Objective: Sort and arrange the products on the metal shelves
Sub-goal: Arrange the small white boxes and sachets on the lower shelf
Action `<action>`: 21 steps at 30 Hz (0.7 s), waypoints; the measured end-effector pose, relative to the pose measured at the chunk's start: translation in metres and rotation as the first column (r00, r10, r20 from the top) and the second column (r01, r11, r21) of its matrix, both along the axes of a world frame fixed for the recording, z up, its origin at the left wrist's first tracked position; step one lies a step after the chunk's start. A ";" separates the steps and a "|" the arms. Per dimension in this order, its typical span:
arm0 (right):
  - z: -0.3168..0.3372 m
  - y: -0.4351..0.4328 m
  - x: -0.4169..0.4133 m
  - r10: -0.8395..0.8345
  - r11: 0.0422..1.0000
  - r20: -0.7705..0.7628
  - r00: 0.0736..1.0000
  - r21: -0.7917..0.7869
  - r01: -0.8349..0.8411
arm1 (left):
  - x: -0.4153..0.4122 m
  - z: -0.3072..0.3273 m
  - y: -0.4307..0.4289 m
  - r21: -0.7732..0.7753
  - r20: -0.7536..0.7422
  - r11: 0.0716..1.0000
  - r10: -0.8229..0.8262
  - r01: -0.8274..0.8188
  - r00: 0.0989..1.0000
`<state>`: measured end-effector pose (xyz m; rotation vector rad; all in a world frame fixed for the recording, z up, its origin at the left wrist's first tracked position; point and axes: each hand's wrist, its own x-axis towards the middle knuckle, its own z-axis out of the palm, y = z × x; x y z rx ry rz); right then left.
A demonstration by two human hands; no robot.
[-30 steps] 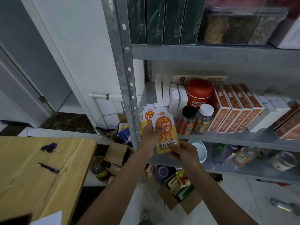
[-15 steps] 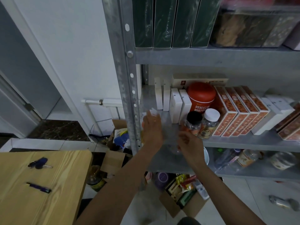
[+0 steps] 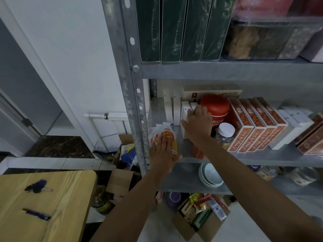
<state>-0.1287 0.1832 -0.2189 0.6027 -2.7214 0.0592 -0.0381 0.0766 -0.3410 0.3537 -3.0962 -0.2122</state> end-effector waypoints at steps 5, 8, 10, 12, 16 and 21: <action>-0.011 -0.011 -0.009 -0.020 1.000 -0.088 0.996 0.019 0.022 | -0.002 0.008 0.001 0.000 0.035 1.000 0.024 -0.024 0.999; -0.013 -0.014 -0.010 -0.015 0.999 -0.069 0.998 0.027 0.017 | -0.003 0.011 0.003 -0.020 0.085 0.999 0.028 -0.026 0.996; -0.013 -0.014 -0.009 0.002 1.000 -0.077 0.997 -0.006 -0.003 | -0.006 0.013 0.003 -0.008 0.119 0.999 0.036 -0.035 0.992; -0.010 -0.012 -0.008 -0.011 0.996 -0.110 0.994 -0.091 0.001 | -0.009 0.014 0.002 0.043 0.134 0.998 0.038 -0.044 0.990; 0.003 -0.004 -0.003 -0.046 0.933 -0.134 0.990 -0.359 -0.005 | -0.014 0.019 -0.001 0.202 0.075 0.977 0.058 -0.072 0.996; 0.015 0.016 0.017 0.026 0.643 -0.066 0.997 -0.763 -0.068 | -0.007 0.040 0.008 0.527 -0.269 0.847 0.083 0.074 0.960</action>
